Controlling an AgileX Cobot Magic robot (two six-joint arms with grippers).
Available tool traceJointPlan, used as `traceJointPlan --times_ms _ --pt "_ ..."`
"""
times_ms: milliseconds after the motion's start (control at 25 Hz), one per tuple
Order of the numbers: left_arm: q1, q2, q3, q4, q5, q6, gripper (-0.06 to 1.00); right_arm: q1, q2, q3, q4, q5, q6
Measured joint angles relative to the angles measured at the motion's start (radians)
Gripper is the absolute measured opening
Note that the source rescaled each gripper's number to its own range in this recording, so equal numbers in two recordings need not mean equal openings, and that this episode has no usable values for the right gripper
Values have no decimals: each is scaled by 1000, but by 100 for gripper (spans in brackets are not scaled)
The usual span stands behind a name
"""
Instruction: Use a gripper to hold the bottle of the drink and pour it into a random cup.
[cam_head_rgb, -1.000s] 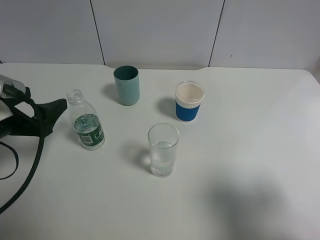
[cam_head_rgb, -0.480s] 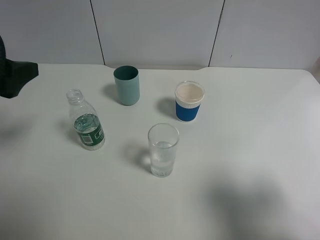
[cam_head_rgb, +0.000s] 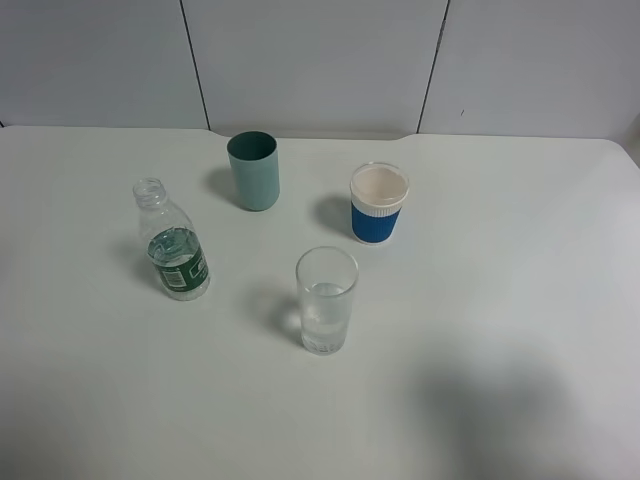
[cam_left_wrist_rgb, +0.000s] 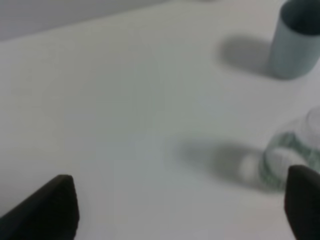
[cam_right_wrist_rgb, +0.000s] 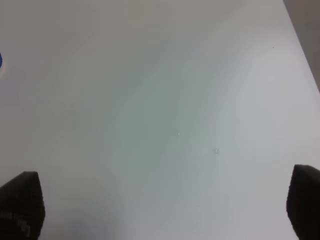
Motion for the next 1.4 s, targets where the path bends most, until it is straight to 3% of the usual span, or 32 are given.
traceJointPlan --times_ms 200,480,680,1160,1400 --pt "0 -87 -83 45 186 9 65 0 0 0 0 0 0" --pt "0 -228 -105 108 329 11 65 0 0 0 0 0 0" --pt "0 -308 -105 132 398 -42 65 0 0 0 0 0 0" --pt "3 -447 -105 208 416 -102 65 0 0 0 0 0 0" --pt "123 -485 -106 217 418 -94 65 0 0 0 0 0 0"
